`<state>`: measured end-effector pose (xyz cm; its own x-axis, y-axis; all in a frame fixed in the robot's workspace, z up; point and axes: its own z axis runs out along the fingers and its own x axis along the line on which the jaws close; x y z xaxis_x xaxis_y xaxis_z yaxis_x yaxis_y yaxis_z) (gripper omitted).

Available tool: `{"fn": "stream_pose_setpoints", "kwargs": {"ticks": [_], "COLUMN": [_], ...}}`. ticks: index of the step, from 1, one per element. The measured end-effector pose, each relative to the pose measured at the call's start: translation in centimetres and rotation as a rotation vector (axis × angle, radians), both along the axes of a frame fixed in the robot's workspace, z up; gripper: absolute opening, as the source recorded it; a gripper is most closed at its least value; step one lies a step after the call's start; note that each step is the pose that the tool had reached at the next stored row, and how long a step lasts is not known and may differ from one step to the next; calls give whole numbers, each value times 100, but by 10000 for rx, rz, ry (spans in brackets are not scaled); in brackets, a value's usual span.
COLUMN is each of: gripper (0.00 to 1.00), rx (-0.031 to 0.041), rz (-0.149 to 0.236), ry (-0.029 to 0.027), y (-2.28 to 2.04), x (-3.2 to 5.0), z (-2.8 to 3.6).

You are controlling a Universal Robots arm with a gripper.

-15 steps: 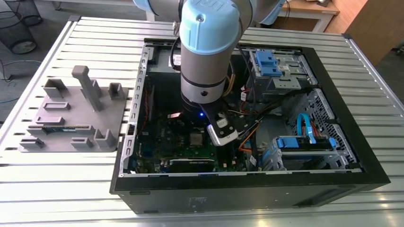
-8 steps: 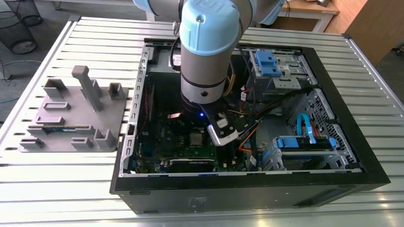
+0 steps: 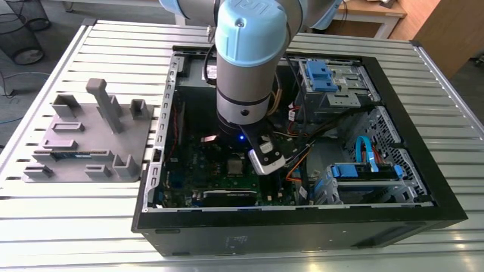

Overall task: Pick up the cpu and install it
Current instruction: 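Place the cpu into insertion slot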

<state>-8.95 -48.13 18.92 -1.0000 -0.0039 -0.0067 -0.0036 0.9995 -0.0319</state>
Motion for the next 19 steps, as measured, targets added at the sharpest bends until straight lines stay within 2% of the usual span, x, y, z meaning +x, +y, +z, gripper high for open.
{"fn": "stream_pose_setpoints", "kwargs": {"ticks": [19], "gripper": [47], "rx": [-3], "rz": [0], "ry": [2], "y": [-23], "x": [6], "z": [-7]}}
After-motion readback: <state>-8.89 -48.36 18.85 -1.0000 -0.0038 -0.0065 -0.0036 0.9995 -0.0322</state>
